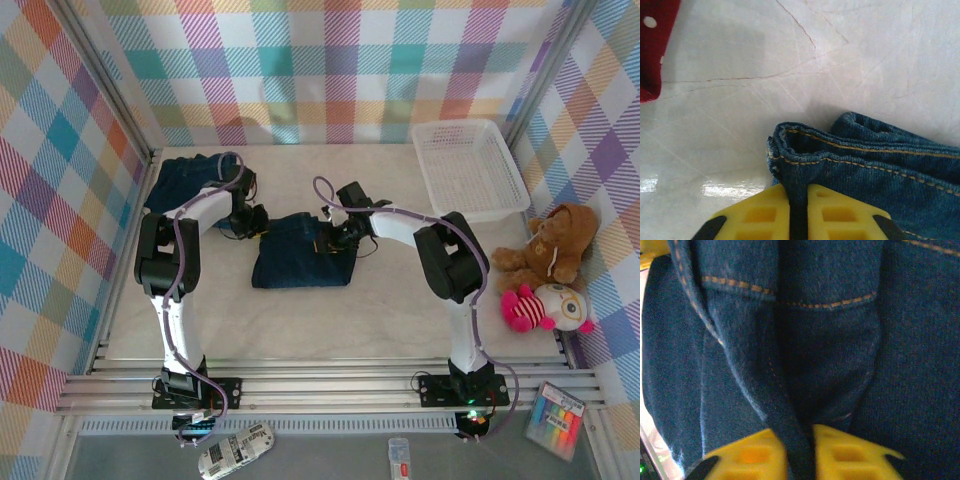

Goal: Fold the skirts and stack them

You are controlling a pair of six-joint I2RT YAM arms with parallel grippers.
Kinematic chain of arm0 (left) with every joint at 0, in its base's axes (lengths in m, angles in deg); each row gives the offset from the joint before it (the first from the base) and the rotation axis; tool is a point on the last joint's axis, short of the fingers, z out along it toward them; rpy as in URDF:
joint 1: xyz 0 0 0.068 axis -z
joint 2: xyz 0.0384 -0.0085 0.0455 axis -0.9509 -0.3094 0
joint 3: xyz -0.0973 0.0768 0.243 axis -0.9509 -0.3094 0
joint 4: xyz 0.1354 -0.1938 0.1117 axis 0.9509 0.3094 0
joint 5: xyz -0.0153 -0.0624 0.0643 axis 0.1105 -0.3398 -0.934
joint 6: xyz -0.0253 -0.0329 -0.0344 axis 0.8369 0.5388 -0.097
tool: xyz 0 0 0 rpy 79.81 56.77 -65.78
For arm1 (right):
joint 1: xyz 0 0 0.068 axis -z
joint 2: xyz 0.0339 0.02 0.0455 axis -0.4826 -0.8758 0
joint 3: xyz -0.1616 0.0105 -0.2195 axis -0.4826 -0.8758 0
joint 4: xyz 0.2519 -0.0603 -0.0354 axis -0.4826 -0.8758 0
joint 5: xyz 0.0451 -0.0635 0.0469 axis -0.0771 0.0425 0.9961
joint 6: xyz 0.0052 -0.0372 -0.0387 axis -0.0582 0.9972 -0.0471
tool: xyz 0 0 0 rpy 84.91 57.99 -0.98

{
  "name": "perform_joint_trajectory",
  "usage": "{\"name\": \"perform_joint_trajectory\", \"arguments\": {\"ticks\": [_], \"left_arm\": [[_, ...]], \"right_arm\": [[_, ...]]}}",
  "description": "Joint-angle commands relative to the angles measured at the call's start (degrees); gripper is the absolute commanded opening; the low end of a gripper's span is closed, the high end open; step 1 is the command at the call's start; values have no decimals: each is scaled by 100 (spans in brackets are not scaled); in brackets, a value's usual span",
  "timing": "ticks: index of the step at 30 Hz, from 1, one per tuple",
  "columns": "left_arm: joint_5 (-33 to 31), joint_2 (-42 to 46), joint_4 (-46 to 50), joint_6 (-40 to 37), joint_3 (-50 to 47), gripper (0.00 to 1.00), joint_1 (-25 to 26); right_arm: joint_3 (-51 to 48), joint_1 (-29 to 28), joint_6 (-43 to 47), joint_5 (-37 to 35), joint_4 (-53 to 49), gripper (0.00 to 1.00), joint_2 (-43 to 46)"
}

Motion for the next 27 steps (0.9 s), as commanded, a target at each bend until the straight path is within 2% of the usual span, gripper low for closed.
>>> {"name": "perform_joint_trajectory", "arguments": {"ticks": [1, 3, 5, 13, 19, 24, 27], "left_arm": [[100, 28, 137, -57, -100, 5, -33], [144, 263, 142, -33, -100, 1, -33], [281, 502, 123, 4, -101, 0, -29], [627, 1265, 144, 23, -159, 0, 98], [796, 876, 19, -84, -48, 0, 408], [790, 49, -6, -164, 332, 0, 472], [660, -114, 56, -210, 498, 0, 486]], "right_arm": [[-191, -30, 71, 217, 180, 10, 419], [-258, -27, 89, 296, 188, 6, 626], [-365, -26, 59, 324, 217, 2, 795], [-1448, -25, -263, 275, 837, 0, 1508], [-2902, -25, -684, -32, 2111, 2, 1851], [-3086, -27, -910, -111, 2265, 4, 1569], [-3205, -27, -906, -308, 2350, 4, 1788]]}}
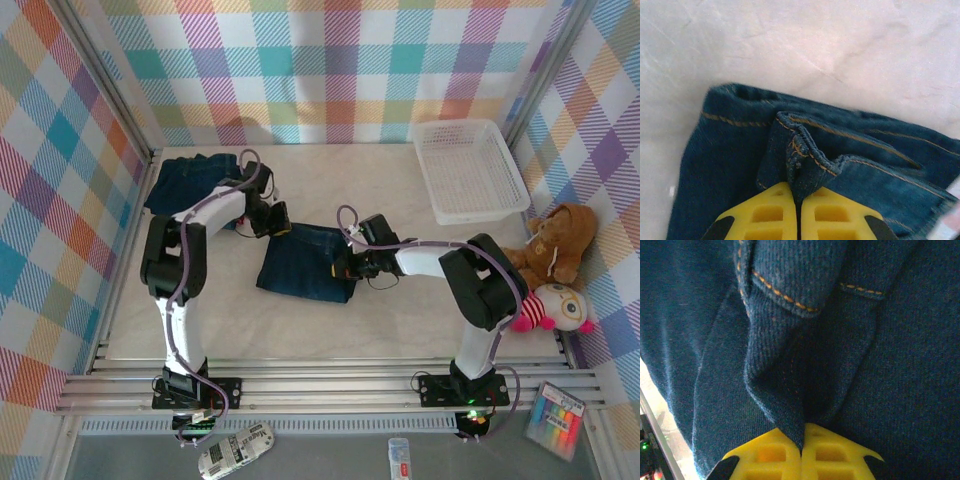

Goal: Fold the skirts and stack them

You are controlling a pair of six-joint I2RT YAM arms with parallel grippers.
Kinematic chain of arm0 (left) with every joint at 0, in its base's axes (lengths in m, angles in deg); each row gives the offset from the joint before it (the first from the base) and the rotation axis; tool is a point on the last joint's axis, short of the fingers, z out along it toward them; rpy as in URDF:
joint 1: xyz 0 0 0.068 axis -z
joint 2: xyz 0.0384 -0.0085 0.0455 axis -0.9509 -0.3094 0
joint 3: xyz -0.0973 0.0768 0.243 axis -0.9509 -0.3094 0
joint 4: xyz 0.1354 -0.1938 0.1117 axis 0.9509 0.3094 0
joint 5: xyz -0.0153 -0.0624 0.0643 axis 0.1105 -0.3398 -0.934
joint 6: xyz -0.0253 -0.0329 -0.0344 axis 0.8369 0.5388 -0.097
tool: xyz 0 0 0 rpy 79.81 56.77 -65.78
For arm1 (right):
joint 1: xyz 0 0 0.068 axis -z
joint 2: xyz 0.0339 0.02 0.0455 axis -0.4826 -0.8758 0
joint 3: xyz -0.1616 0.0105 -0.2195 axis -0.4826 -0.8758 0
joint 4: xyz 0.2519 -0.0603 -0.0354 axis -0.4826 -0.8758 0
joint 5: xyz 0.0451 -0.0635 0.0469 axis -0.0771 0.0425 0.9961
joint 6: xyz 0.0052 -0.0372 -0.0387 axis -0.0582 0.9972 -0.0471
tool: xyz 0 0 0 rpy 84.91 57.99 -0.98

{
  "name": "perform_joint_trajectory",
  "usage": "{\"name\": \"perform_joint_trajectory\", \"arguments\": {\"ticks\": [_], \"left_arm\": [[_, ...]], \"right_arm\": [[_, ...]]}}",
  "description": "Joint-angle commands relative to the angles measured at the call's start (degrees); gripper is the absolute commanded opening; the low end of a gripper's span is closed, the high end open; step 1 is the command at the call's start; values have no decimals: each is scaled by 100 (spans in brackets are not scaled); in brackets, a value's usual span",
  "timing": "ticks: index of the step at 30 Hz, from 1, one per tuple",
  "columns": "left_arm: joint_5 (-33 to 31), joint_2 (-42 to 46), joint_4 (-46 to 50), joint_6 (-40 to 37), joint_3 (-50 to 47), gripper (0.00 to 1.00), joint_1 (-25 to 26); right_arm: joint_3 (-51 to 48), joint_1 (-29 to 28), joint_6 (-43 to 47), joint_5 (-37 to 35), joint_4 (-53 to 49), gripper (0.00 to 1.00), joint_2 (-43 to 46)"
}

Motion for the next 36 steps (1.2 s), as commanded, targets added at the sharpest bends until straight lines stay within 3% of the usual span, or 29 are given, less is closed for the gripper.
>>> {"name": "perform_joint_trajectory", "arguments": {"ticks": [1, 4, 7, 9, 13, 15, 17, 19, 22, 25, 31, 36], "left_arm": [[-204, -85, -6, -136, 215, 0, -41], [-262, -83, 71, -208, 293, 1, -35], [-327, 40, 187, -258, 334, 14, -41], [-542, 250, 341, -270, 344, 38, -41], [-891, 914, 740, -318, 323, 71, -41], [-909, 1271, 819, -294, 215, 86, -37], [-641, 1560, 743, -141, 50, 95, -41], [-70, 1750, 460, 300, -163, 97, -41], [928, 1833, -437, 1287, -647, 98, -2], [1229, 1816, -1277, 2172, -1101, 99, 105], [240, 1578, -1778, 2819, -1742, 100, 187], [-608, 905, -1633, 2936, -2344, 100, 230]], "right_arm": [[-185, -27, -83, -299, 182, 5, 204], [-321, -20, 4, -357, 241, 6, 421], [-326, -27, 26, -371, 45, 16, 438], [-317, -31, -53, -390, -93, 30, 449], [-120, -68, -384, -978, -805, 47, 905], [16, -123, -518, -1455, -1143, 51, 1221], [202, -141, -642, -1791, -1390, 48, 1379], [411, -141, -734, -1615, -1311, 21, 1345], [1016, -148, -894, -1261, -1502, 9, 811], [1384, -160, -1245, -1371, -1401, 4, 313], [2123, -159, -1920, -1506, -1266, 0, -553], [1805, -45, -2486, -1925, -1369, 0, -1182]]}}
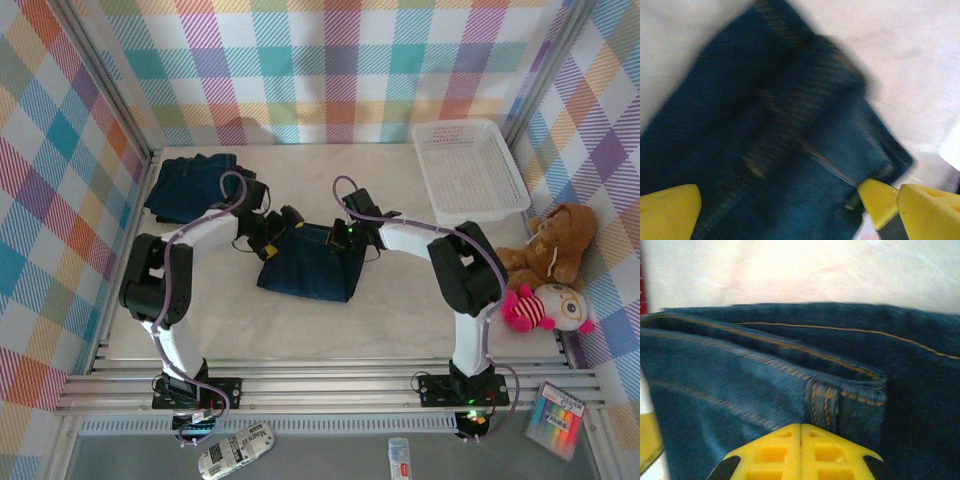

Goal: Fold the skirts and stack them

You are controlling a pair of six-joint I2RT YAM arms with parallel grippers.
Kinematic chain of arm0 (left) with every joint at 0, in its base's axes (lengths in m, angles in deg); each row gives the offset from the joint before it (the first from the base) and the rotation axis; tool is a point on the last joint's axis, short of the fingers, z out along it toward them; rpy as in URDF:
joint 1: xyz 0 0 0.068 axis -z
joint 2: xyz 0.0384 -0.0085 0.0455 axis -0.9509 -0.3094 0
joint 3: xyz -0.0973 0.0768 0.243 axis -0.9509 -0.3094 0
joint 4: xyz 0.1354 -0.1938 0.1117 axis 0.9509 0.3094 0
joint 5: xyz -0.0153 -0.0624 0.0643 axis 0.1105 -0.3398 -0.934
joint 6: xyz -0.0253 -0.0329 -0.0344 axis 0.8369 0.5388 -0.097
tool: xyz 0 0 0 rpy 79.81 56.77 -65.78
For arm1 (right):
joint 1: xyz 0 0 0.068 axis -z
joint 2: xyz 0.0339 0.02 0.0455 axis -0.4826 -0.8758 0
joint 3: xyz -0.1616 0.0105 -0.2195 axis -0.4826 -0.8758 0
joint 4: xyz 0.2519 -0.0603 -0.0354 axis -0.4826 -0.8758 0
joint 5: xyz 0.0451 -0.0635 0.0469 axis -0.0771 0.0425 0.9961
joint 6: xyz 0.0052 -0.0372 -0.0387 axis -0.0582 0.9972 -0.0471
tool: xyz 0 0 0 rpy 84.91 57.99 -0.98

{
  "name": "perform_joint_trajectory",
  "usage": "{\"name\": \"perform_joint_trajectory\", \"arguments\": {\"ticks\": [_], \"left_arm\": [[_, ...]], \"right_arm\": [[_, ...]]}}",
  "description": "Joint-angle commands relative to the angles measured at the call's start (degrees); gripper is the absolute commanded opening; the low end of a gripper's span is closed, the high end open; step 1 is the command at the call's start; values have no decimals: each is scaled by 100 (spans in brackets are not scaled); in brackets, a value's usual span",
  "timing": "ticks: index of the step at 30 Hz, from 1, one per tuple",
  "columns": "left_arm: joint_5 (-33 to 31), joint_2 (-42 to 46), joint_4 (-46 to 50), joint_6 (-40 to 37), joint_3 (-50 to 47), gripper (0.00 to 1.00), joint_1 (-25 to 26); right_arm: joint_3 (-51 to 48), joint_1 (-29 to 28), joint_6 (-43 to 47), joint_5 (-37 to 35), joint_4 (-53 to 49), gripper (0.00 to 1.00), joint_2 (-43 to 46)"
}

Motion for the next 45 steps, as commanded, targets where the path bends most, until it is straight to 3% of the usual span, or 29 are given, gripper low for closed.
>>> {"name": "perform_joint_trajectory", "arguments": {"ticks": [1, 8, 13, 18, 20, 22, 24, 31, 34, 37, 41, 45], "left_arm": [[-664, -413, -47, 280, -460, 100, 49], [-1032, 13, 462, -176, -138, 100, 85], [-493, 453, 1058, -1000, 682, 100, 176], [516, 157, 923, -913, 1161, 100, 278], [167, -166, 1149, -769, 1405, 100, 287], [106, -604, 1173, -740, 1689, 100, 287], [18, -963, 1054, -660, 1819, 100, 296], [-299, -1797, 1474, -930, 2115, 100, 329], [-490, -1540, 1697, -1113, 2224, 100, 331], [-233, -1207, 1897, -1280, 2476, 100, 327], [-336, -623, 2299, -1845, 2647, 100, 309], [-708, -251, 2910, -3340, 2511, 100, 98]], "right_arm": [[-168, 62, -546, -434, -302, 0, -338], [-281, 40, -398, -451, -323, 1, 82], [-398, -82, 153, 10, -260, 20, 897], [-539, -251, 487, 1094, -176, 35, 1136], [-744, -244, 390, 1571, 126, 41, 1069], [-981, -243, 243, 1951, 516, 58, 983], [-983, -245, 209, 2172, 530, 63, 853], [-753, -104, -3, 2021, -410, 66, 428], [-670, -111, 89, 1989, -483, 81, 484], [-668, -114, 225, 1964, -432, 100, 656], [-768, -110, 284, 1745, -625, 99, 695], [-695, -72, 69, 1600, -1034, 99, 432]]}}
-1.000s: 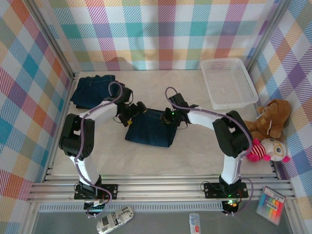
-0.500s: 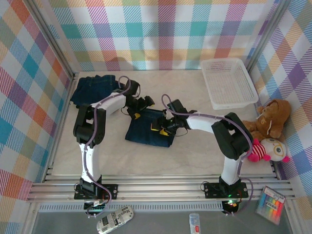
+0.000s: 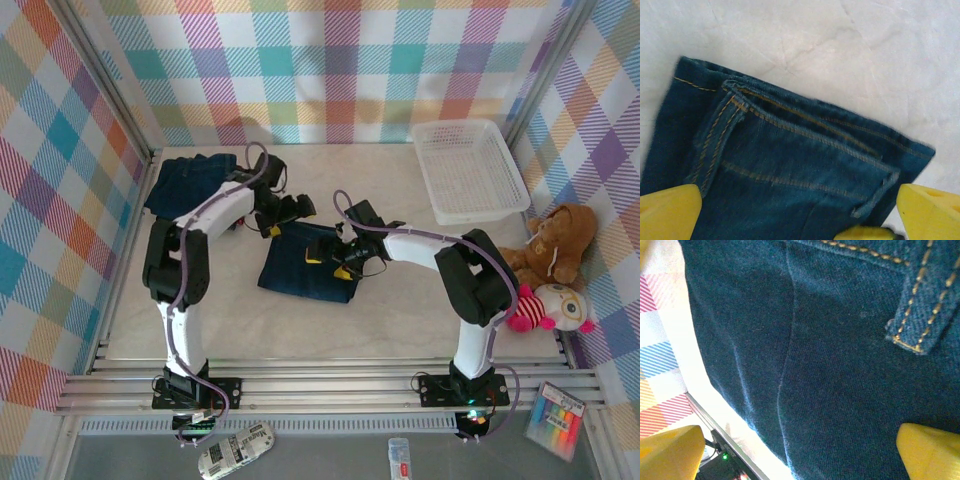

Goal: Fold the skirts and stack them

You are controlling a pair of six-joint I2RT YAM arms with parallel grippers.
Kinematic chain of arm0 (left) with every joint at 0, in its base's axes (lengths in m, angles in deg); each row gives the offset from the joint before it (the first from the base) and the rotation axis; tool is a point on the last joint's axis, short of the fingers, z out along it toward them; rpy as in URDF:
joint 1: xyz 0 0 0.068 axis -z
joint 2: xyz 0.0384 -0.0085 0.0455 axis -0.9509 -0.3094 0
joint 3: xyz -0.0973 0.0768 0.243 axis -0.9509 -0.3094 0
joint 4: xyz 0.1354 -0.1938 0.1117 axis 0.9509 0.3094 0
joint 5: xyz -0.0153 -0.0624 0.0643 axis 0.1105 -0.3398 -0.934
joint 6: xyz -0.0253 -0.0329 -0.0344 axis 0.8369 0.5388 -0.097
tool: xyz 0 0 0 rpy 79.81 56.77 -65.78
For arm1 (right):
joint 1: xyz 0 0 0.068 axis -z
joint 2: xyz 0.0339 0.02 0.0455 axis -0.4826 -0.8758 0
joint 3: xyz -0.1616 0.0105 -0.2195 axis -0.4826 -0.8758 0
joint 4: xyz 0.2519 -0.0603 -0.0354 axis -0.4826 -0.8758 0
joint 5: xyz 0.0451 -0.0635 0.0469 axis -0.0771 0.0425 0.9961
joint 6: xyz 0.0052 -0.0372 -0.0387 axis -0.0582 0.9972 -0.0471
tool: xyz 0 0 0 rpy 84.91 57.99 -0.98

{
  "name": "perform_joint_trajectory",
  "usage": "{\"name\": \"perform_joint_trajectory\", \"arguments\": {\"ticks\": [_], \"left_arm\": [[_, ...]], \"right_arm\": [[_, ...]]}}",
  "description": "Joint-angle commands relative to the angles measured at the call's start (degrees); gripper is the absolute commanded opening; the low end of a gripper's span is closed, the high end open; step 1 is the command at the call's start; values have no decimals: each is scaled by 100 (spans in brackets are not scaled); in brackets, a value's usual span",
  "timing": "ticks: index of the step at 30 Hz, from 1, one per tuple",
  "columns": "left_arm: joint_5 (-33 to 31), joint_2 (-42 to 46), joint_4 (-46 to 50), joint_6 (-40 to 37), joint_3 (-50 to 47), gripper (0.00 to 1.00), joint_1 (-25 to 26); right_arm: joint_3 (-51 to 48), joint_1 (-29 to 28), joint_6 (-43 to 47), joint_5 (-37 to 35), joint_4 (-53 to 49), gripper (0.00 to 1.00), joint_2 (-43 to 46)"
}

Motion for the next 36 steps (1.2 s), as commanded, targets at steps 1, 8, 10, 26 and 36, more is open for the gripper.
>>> {"name": "perform_joint_trajectory", "arguments": {"ticks": [1, 8, 10, 26, 36], "left_arm": [[-57, 523, 828, -1565, -38, 100, -275], [824, 368, 665, -2077, -851, 84, -817], [1142, 342, 224, -1994, -1229, 75, -810], [790, -340, -582, -1928, -1606, 63, -452], [1289, -477, -1150, -1738, -1590, 56, -338]], "right_arm": [[38, 61, -125, -327, -897, 99, -268], [-97, 148, -298, -339, -851, 99, -324], [-88, 152, -287, -355, -879, 99, -321], [-70, 161, -282, -329, -875, 99, -374], [-95, 161, -312, -346, -854, 99, -358]]}}
